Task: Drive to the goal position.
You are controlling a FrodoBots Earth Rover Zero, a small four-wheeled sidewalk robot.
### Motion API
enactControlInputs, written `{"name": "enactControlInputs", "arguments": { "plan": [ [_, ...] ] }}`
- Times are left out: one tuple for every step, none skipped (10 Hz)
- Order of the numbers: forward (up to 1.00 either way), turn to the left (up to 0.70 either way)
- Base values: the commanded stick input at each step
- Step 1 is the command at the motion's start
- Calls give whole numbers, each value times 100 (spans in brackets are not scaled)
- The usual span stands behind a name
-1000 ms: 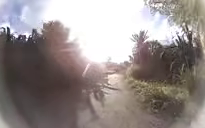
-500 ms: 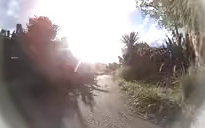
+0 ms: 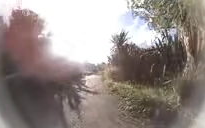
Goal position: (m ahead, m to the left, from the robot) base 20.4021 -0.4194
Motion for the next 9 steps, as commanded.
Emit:
{"name": "enactControlInputs", "arguments": {
  "plan": [
    [50, 3],
    [50, 3],
    [50, 3],
    [50, 3],
    [50, 3],
    [50, 3],
    [50, 3],
    [50, 3],
    [50, 3]
  ]
}}
